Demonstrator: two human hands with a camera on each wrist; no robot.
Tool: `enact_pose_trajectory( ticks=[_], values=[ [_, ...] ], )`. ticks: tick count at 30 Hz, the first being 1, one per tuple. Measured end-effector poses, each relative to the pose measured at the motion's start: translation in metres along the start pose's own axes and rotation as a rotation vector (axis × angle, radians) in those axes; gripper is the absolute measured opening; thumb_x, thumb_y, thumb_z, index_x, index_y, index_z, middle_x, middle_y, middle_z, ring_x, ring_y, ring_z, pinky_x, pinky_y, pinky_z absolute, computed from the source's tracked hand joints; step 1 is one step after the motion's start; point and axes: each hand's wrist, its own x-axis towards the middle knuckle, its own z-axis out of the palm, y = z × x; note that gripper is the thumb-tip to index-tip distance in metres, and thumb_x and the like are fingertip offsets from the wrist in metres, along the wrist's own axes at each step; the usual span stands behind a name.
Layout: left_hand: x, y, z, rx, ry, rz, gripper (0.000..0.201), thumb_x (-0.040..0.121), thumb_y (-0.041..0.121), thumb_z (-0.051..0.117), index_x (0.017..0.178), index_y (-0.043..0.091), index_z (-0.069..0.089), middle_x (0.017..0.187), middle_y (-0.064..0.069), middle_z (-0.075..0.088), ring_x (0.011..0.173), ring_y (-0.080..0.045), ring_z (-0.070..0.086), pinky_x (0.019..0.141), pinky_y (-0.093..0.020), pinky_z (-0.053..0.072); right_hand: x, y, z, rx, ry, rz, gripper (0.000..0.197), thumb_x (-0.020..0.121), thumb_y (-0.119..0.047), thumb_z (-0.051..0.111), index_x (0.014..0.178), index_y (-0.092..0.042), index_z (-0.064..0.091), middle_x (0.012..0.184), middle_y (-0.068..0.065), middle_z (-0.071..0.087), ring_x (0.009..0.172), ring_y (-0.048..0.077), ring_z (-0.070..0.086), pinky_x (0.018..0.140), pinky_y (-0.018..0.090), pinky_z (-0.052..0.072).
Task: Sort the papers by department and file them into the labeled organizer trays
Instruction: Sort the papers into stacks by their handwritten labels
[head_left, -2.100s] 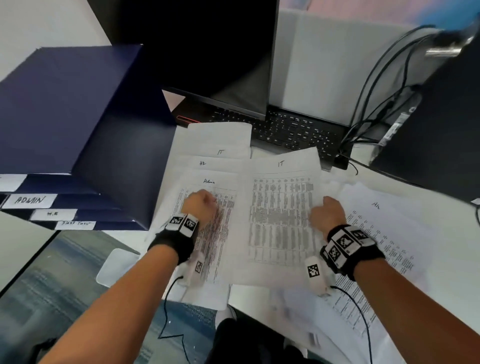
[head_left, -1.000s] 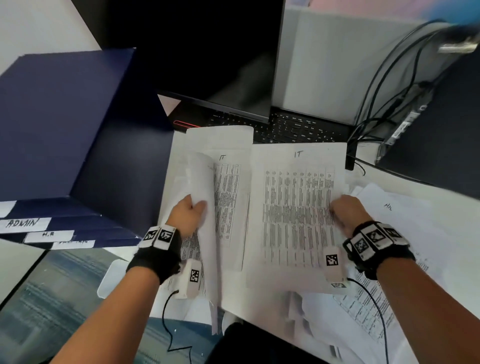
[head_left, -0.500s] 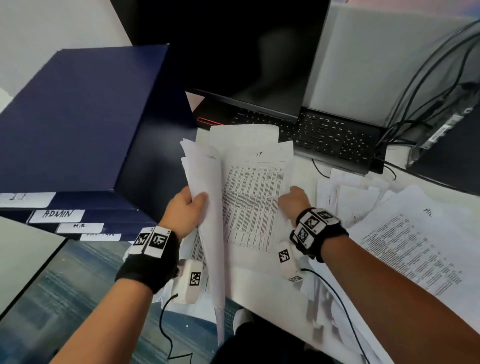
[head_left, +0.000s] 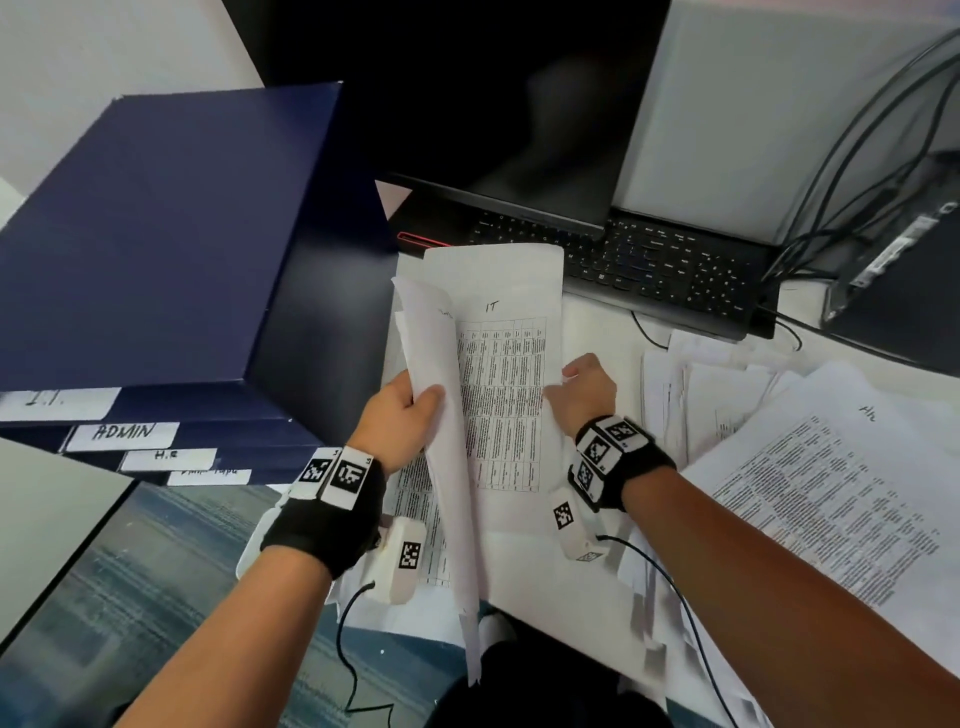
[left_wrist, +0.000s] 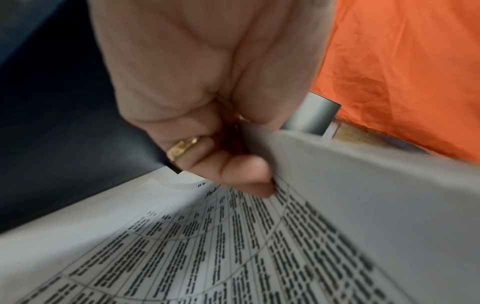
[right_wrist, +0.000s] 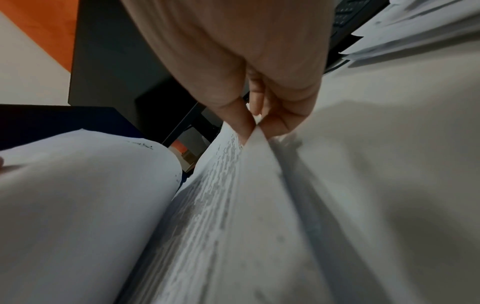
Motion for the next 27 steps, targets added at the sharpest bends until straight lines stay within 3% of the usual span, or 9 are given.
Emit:
enact_pose_trajectory(
  ticks=[2,5,9,15,17,18,21,24,27],
  values=[
    [0.002,-0.001,0.004,0.003,-0.022,0.004,0.031,0.093,0.033,0.047,0.116,0.015,0.056,0.105,-0.009,0.068,0.092,-0.025,0.065,0.078,-0.038,0.055,0.001,0.003,-0.002,0.045,0.05,0.003,0.016,0.088,-0.001,0.052,0.102,-0.003,0.06,0.098,0.009,0.062,0.085,0.022,0.059,0.068,0.026,0.047],
    [0.005,-0.001,0.012,0.016,-0.043,0.014,0.032,0.094,0.031,0.046,0.119,0.011,0.053,0.104,-0.012,0.066,0.086,-0.027,0.065,0.062,-0.029,0.052,0.0,0.008,-0.001,0.064,-0.013,-0.013,0.014,0.087,-0.003,0.056,0.091,-0.01,0.068,0.102,0.008,0.069,0.086,0.021,0.063,0.068,0.023,0.049],
    [0.005,0.0,0.024,0.052,-0.071,0.017,0.03,0.096,0.029,0.044,0.119,0.012,0.052,0.102,-0.013,0.065,0.085,-0.029,0.067,0.053,-0.03,0.054,-0.005,0.016,-0.005,0.128,-0.086,-0.038,0.022,0.089,-0.002,0.052,0.097,-0.011,0.07,0.103,0.009,0.07,0.084,0.017,0.062,0.069,0.022,0.05],
    [0.006,0.008,0.057,0.08,-0.164,0.006,0.028,0.096,0.033,0.046,0.103,0.006,0.051,0.087,-0.013,0.065,0.069,-0.025,0.067,0.059,-0.034,0.059,-0.007,0.041,-0.049,0.143,0.027,-0.068,0.028,0.09,-0.003,0.046,0.1,-0.01,0.071,0.105,0.009,0.07,0.091,0.02,0.063,0.081,0.026,0.052],
    [0.008,0.009,0.073,0.211,-0.225,0.029,0.037,0.094,0.041,0.046,0.095,0.005,0.049,0.086,-0.013,0.064,0.074,-0.028,0.065,0.068,-0.039,0.057,-0.011,0.053,-0.072,0.109,0.082,-0.075,0.029,0.09,-0.003,0.045,0.102,-0.01,0.071,0.108,0.006,0.069,0.096,0.019,0.062,0.081,0.022,0.048],
    [0.006,0.012,0.08,0.323,-0.263,0.039,0.038,0.094,0.045,0.045,0.094,0.007,0.049,0.086,-0.01,0.063,0.074,-0.026,0.062,0.067,-0.034,0.053,-0.012,0.059,-0.084,0.099,0.112,-0.075,0.031,0.09,-0.003,0.044,0.103,-0.01,0.071,0.108,0.005,0.069,0.097,0.018,0.062,0.079,0.02,0.046],
    [0.006,0.013,0.098,0.52,-0.323,0.05,0.045,0.093,0.052,0.042,0.109,0.011,0.052,0.098,-0.006,0.062,0.083,-0.021,0.058,0.066,-0.025,0.043,-0.016,0.079,-0.118,0.073,0.17,-0.049,0.031,0.09,-0.003,0.043,0.104,-0.01,0.07,0.109,0.006,0.069,0.102,0.022,0.063,0.081,0.021,0.046],
    [0.001,0.023,0.116,0.674,-0.282,0.03,0.054,0.091,0.054,0.042,0.12,0.009,0.055,0.115,-0.013,0.061,0.101,-0.029,0.059,0.086,-0.035,0.048,-0.016,0.104,-0.15,0.003,0.189,0.02,0.029,0.09,-0.008,0.046,0.108,-0.011,0.069,0.11,0.007,0.069,0.105,0.024,0.063,0.085,0.024,0.048],
    [-0.011,0.043,0.142,0.775,-0.144,0.05,0.046,0.091,0.044,0.048,0.122,0.011,0.055,0.124,-0.015,0.054,0.111,-0.033,0.054,0.094,-0.039,0.046,-0.015,0.127,-0.177,-0.16,0.145,0.125,0.03,0.09,-0.018,0.046,0.114,-0.017,0.065,0.119,0.005,0.065,0.11,0.026,0.059,0.098,0.035,0.046]
  ],
)
